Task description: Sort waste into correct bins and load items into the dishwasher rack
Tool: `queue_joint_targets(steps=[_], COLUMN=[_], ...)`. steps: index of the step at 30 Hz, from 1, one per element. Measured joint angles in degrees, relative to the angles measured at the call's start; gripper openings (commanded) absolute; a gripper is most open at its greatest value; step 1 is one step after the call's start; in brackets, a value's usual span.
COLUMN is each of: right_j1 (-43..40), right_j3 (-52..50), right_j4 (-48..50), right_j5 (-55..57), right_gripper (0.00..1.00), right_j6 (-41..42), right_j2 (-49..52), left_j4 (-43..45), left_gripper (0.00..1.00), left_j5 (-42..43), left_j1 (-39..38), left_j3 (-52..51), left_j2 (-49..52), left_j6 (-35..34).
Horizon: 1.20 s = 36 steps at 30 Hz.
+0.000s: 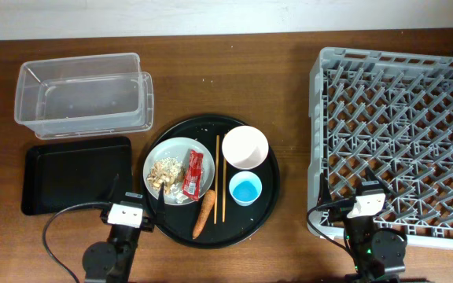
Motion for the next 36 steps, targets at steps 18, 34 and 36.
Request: queue_joint_targets(steps=[18, 34, 36], right_j1=[0.0, 0.0, 0.0], right_j3=[0.0, 5.0, 9.7], right_j4=[0.0, -10.4, -13.4], right_j5=[0.0, -0.2, -0.3], right_gripper=[0.98, 0.98, 0.98], right_j6=[0.0, 5.1, 5.2], right_j2=[0.0, 2.1, 7.0], left_j4=[0.0, -5.8, -6.4], left_gripper=[0.99, 0.99, 0.99], left_j5=[0.0, 0.0, 0.2], left_j1=[0.0, 0.0, 0.0], left_j3=[0.0, 3.4, 9.2], left_j2=[0.0, 7.1, 14.4], left_j6=[0.0, -6.4, -6.6])
